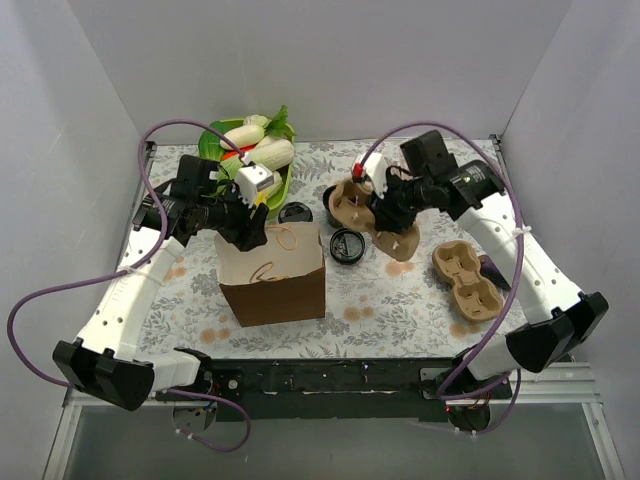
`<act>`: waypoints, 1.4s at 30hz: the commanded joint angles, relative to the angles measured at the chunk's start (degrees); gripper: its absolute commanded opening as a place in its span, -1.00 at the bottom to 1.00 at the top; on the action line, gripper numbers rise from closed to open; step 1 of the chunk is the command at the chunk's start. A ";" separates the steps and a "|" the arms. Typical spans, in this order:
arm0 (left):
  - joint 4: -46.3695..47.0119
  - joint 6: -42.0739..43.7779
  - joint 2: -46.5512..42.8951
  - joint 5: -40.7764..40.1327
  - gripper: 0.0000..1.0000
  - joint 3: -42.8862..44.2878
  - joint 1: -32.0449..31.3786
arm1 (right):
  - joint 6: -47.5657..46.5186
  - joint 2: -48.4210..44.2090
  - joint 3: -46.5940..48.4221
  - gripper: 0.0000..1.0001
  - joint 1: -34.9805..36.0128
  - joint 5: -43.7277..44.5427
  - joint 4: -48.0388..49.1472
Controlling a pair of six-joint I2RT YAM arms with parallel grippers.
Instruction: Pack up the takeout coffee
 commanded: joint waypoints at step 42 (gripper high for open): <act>-1.28 -7.00 -7.32 5.00 -1.00 6.37 -2.26 | -6.71 2.29 4.82 -0.97 27.49 -29.32 44.42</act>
